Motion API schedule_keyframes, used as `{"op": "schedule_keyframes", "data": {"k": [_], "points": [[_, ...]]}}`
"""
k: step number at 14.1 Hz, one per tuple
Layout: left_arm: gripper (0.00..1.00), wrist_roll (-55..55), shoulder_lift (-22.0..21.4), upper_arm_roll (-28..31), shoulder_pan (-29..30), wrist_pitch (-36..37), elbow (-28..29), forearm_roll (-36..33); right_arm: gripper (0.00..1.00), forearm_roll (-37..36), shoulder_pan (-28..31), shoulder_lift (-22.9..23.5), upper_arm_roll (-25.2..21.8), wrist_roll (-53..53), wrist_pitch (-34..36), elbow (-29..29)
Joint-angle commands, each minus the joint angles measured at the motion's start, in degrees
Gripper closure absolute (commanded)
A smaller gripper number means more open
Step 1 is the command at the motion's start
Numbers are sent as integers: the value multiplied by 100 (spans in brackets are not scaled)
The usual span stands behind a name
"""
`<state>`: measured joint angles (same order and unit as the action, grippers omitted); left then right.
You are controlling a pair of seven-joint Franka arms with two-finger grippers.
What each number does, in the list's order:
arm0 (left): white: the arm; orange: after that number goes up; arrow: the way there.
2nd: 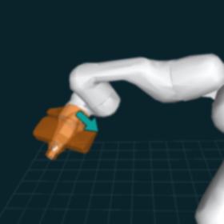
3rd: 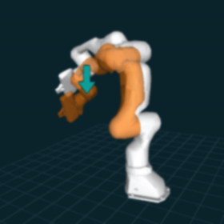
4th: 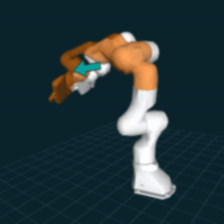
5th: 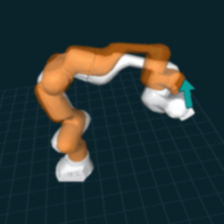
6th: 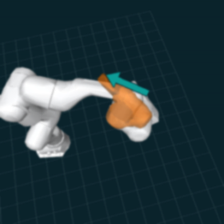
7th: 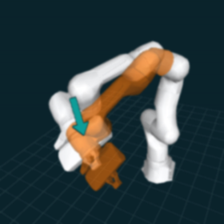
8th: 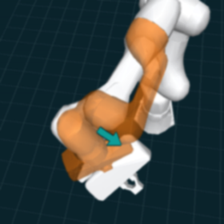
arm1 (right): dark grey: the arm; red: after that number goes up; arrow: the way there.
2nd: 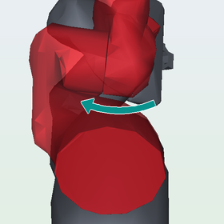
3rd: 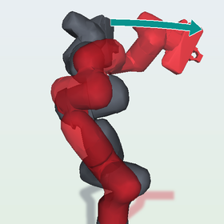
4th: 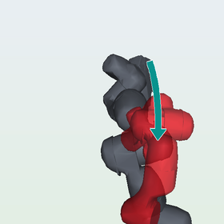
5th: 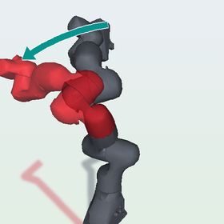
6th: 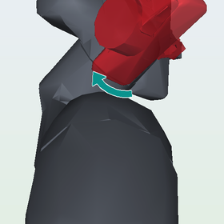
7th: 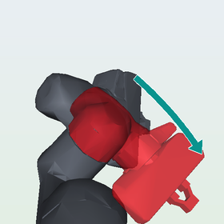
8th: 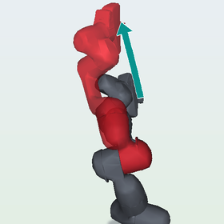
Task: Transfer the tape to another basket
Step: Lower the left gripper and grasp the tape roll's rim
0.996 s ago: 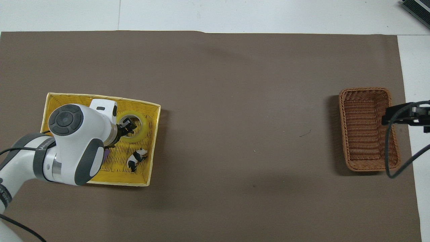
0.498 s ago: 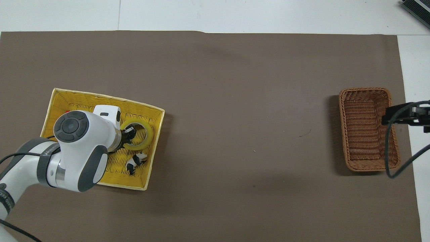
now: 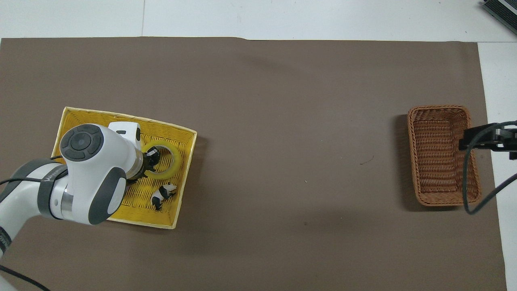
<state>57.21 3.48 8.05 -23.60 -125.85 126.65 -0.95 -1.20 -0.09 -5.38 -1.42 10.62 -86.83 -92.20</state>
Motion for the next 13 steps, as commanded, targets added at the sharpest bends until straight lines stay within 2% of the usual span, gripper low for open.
{"op": "schedule_keyframes", "data": {"k": [1, 6, 13], "points": [[100, 62, 100, 39, 57, 420, -491, -45, 0, 120, 70, -50, 36, -60, 87, 9], [100, -209, 39, 30, 172, 1017, -1089, -54, 0, 120, 70, -50, 36, -60, 87, 9], [100, -1561, 12, 21, 172, 1853, -2345, 16, 0, 120, 70, -50, 28, -60, 87, 9]]}}
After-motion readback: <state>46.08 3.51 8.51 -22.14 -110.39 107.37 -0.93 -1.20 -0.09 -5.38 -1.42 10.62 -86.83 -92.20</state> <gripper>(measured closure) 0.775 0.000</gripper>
